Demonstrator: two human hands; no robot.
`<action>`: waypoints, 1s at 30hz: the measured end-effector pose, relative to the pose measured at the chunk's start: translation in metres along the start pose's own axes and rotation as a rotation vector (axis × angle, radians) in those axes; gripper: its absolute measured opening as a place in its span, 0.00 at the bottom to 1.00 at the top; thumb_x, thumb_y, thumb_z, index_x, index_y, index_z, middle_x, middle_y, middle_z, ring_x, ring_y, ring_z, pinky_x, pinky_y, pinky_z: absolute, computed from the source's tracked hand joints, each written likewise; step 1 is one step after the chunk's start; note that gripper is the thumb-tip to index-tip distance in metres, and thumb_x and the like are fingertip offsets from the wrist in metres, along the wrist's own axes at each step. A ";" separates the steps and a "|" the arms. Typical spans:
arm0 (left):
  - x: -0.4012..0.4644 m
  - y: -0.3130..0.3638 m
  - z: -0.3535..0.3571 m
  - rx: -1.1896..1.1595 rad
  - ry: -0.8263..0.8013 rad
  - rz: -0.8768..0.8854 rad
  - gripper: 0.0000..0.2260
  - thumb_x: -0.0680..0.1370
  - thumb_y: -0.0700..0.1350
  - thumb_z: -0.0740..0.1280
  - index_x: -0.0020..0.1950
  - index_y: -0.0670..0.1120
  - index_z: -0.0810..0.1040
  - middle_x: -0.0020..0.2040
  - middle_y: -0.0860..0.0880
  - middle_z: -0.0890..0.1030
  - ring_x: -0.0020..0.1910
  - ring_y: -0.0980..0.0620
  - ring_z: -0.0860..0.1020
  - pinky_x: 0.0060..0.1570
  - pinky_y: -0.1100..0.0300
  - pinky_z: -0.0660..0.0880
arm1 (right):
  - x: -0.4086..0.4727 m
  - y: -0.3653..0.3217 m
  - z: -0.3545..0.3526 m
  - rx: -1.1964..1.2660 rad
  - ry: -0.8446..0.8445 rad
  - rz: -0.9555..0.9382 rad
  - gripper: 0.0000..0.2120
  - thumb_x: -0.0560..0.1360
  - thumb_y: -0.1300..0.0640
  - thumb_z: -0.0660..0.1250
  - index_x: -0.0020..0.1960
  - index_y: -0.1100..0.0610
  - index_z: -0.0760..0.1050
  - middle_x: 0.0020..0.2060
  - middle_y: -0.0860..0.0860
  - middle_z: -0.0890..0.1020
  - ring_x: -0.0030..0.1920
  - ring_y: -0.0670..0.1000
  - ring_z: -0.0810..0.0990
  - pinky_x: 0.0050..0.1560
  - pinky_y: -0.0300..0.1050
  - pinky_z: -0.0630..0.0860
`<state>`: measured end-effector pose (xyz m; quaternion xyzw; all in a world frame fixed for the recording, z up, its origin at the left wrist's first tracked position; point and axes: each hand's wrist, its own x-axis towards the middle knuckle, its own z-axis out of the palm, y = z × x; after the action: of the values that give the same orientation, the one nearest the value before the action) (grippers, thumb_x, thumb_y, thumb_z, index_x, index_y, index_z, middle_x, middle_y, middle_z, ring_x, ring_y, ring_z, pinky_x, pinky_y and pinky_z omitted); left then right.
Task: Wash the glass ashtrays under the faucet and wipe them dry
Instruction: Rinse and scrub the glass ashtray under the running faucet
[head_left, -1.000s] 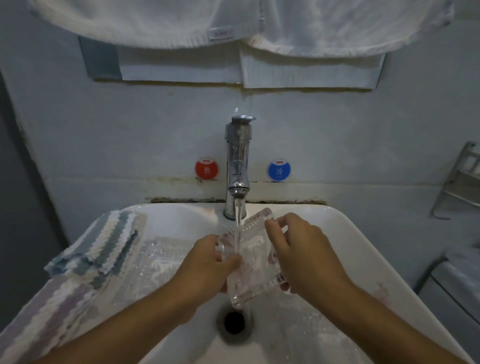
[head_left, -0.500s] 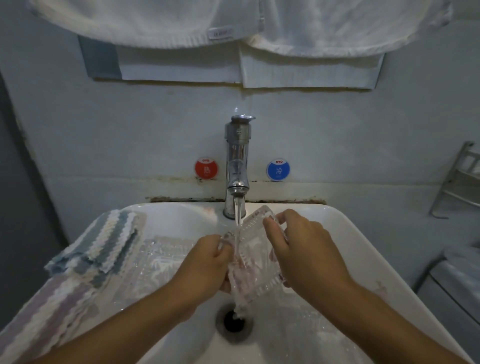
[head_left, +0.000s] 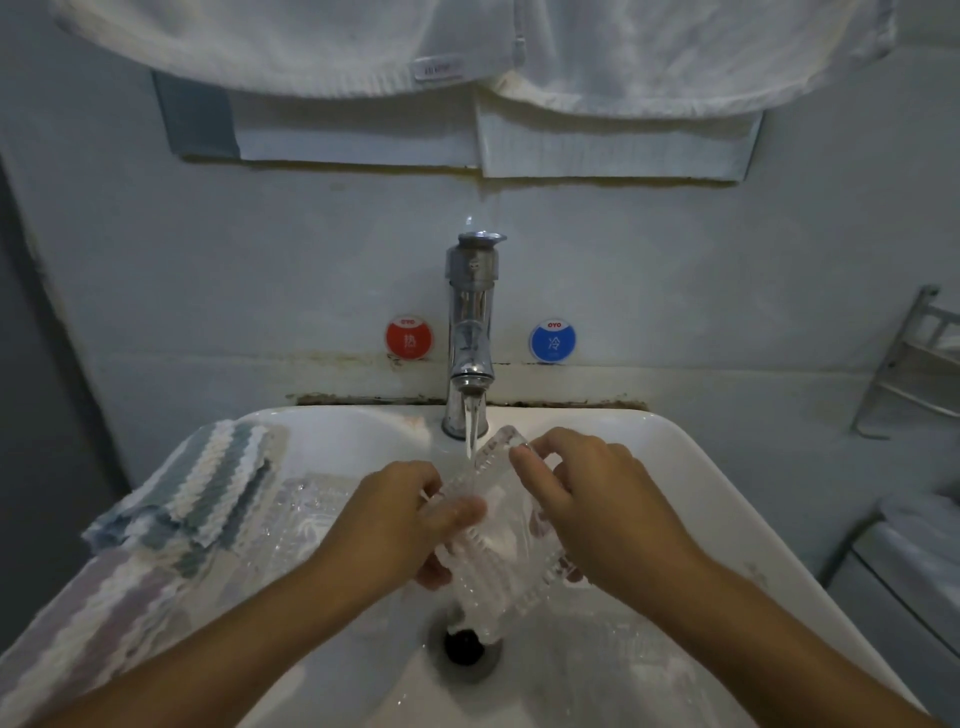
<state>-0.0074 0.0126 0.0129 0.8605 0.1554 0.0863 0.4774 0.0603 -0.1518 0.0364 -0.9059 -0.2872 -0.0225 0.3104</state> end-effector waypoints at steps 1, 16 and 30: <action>0.000 0.001 -0.002 0.036 -0.006 0.018 0.11 0.77 0.50 0.72 0.44 0.43 0.78 0.33 0.47 0.84 0.28 0.47 0.83 0.30 0.56 0.81 | 0.001 0.000 -0.002 0.006 -0.015 0.002 0.18 0.83 0.41 0.55 0.62 0.51 0.75 0.44 0.49 0.84 0.38 0.48 0.82 0.44 0.49 0.83; 0.000 0.000 -0.001 -0.019 -0.038 -0.044 0.12 0.80 0.46 0.68 0.40 0.41 0.81 0.34 0.44 0.85 0.30 0.45 0.84 0.33 0.56 0.82 | 0.004 0.005 -0.002 0.173 -0.068 0.050 0.16 0.83 0.44 0.58 0.65 0.51 0.73 0.40 0.46 0.81 0.27 0.45 0.79 0.22 0.30 0.70; -0.007 0.001 0.014 -0.420 0.012 -0.221 0.14 0.84 0.46 0.62 0.50 0.37 0.83 0.41 0.42 0.87 0.39 0.45 0.86 0.39 0.52 0.84 | -0.002 0.004 0.010 0.337 0.083 0.071 0.14 0.83 0.44 0.56 0.61 0.50 0.72 0.37 0.43 0.80 0.29 0.45 0.81 0.24 0.31 0.73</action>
<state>-0.0100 -0.0015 0.0064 0.7194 0.2302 0.0690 0.6517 0.0591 -0.1497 0.0253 -0.8488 -0.2418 -0.0002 0.4701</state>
